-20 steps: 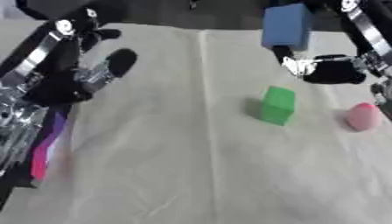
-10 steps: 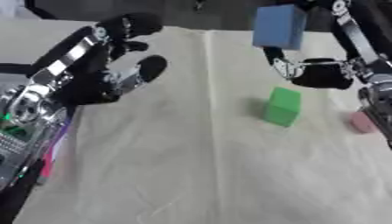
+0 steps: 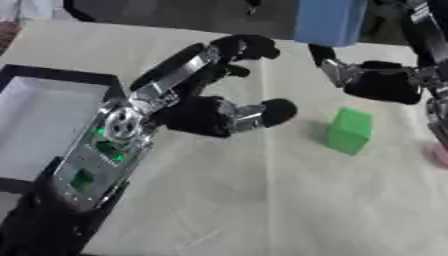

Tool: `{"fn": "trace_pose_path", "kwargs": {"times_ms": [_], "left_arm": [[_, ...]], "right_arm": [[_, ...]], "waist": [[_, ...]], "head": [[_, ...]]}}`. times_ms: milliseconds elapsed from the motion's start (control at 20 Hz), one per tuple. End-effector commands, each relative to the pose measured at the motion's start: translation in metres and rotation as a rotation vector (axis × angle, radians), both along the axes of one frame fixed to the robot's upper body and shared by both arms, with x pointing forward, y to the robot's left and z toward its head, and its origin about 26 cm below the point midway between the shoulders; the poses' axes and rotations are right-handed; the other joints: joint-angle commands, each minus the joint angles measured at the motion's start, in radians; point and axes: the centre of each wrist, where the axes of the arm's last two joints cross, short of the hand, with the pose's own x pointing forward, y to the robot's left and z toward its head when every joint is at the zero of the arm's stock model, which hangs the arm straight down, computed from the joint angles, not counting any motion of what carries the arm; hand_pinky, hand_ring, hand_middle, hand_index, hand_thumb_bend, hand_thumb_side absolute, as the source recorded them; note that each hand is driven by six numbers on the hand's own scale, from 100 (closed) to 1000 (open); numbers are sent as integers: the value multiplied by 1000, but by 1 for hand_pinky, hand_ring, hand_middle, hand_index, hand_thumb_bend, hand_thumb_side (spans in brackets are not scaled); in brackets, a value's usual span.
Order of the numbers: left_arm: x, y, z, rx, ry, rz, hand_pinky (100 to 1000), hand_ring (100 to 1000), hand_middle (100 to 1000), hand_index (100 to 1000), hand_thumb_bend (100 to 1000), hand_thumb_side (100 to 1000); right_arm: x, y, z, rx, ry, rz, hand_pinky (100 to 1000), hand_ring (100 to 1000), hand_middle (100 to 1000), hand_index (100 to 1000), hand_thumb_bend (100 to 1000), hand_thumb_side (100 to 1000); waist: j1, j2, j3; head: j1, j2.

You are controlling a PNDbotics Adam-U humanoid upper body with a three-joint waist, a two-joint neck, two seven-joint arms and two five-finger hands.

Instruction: Pick up the objects with one hand, pass them to the other hand, and then place them into the box on the other side of the table.

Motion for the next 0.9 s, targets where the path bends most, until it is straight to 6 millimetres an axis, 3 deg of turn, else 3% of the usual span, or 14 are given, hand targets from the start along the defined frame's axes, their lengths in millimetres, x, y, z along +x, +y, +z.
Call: {"fn": "trace_pose_path", "kwargs": {"times_ms": [50, 350, 500, 900], "left_arm": [[-7, -6, 10, 11, -19, -18, 920, 1000, 908, 839, 616, 525], [-8, -7, 11, 16, -19, -19, 920, 1000, 911, 838, 615, 529], [-10, -6, 9, 13, -13, 17, 920, 1000, 911, 838, 616, 534], [-23, 5, 6, 41, 0, 53, 915, 1000, 900, 825, 623, 538]], "right_arm": [[-3, 4, 6, -45, -47, -14, 834, 605, 463, 470, 118, 100], [-4, 12, -2, -73, -89, -64, 849, 612, 463, 470, 123, 100], [-5, 18, -16, -128, -64, -70, 858, 617, 460, 469, 135, 100], [-6, 23, -22, -181, -150, -92, 858, 617, 455, 466, 156, 100]], "waist": [[1, -14, 1], [1, -13, 3], [-2, -9, 3], [-1, -7, -2]], "head": [[-2, -11], [-6, -11], [-36, -9], [-54, -5]]}}
